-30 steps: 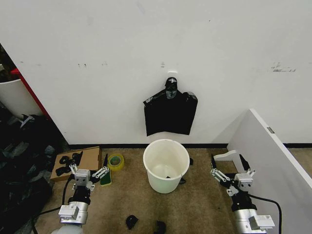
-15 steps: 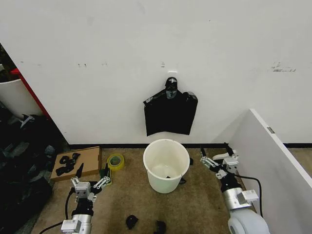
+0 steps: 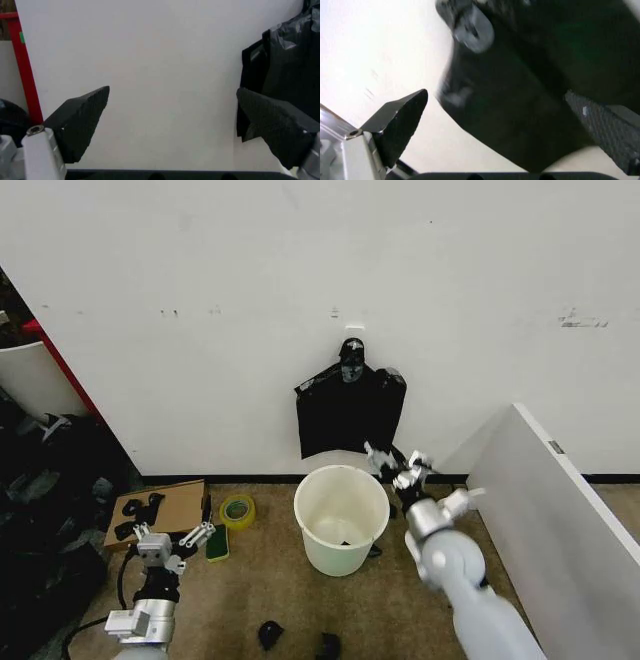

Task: Place the garbage bag over the trash bin.

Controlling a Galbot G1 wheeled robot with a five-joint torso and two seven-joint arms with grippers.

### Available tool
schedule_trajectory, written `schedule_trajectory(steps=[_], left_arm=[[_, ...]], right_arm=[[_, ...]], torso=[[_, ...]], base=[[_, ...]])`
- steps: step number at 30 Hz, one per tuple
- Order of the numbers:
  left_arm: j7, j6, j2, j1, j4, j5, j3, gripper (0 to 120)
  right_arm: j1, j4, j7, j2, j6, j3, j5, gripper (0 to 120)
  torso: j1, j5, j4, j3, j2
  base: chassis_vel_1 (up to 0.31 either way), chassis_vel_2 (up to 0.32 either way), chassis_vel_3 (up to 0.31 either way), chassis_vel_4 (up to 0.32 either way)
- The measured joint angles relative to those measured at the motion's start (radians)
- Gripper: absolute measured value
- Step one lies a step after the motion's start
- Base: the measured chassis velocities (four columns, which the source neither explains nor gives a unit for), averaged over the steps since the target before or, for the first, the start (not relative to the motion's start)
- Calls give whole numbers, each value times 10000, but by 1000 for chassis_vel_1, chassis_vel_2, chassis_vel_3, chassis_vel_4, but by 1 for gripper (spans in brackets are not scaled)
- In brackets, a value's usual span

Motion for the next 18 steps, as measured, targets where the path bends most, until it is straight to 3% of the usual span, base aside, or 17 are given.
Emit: schedule_trajectory(steps=[1,6,18], left_arm=[[-6,-10,14,37,0,27,-76,100],[-36,-44,-46,152,28,356,-97,100],[-152,251,-164,85,-129,322,-36,100]], right_arm=[[546,-465,-208,141,-146,49,886,100],[1607,-1402,-397,606,-393,105,1932,100],[2937,-2807,-943,1390,-460,-59,1815,100]], torso=[[0,0,-1,0,0],[0,1,3,0,0],[0,1,0,-1,0]], base=[[0,0,0,0],[0,0,0,0],[0,0,0,0]])
